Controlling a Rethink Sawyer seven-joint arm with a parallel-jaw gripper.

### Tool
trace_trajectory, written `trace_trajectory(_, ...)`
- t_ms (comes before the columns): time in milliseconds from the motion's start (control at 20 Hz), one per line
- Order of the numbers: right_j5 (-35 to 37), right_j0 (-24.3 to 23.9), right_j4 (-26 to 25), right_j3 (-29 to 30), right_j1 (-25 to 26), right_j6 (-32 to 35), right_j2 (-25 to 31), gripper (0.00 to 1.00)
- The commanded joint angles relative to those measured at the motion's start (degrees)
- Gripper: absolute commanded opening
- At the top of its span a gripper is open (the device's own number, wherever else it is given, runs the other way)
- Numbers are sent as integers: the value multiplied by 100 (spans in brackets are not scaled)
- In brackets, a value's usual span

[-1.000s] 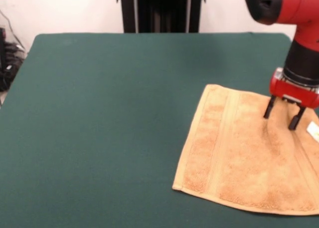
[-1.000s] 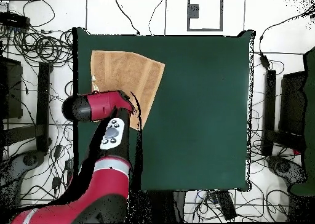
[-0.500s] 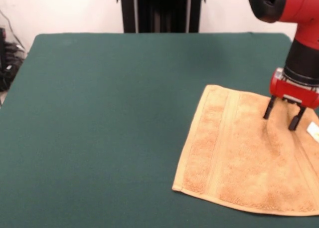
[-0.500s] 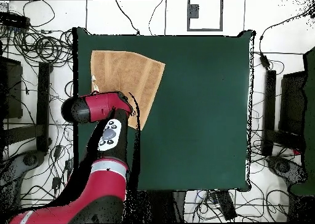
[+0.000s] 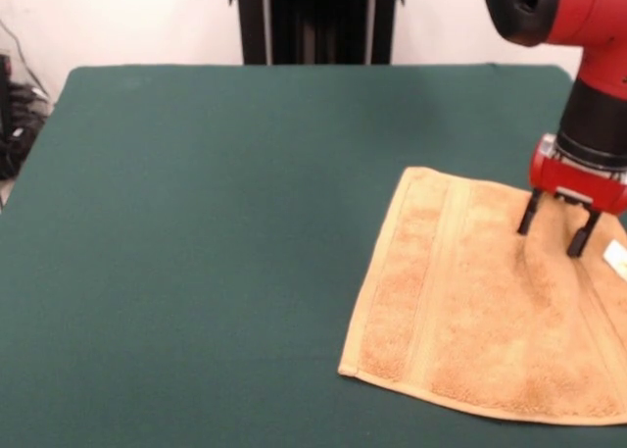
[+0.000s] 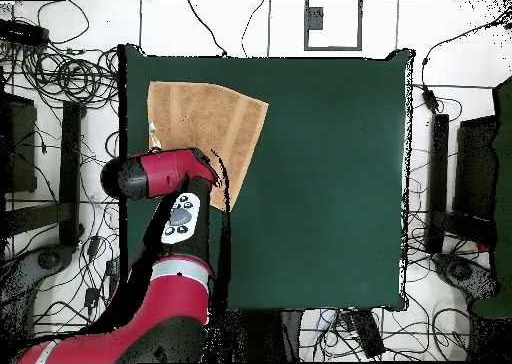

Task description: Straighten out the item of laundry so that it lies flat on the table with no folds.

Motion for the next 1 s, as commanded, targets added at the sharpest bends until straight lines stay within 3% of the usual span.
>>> trace_trajectory(50,-1432,-482,-248,524,1898,268,943,100)
trace_trajectory(700,-1393,-427,-252,487,1900,334,895,100)
trace_trajectory(850,-800,-540,-104,594,1718,177,1067,100)
trace_trajectory(1000,46,-261,37,447,1582,372,831,100)
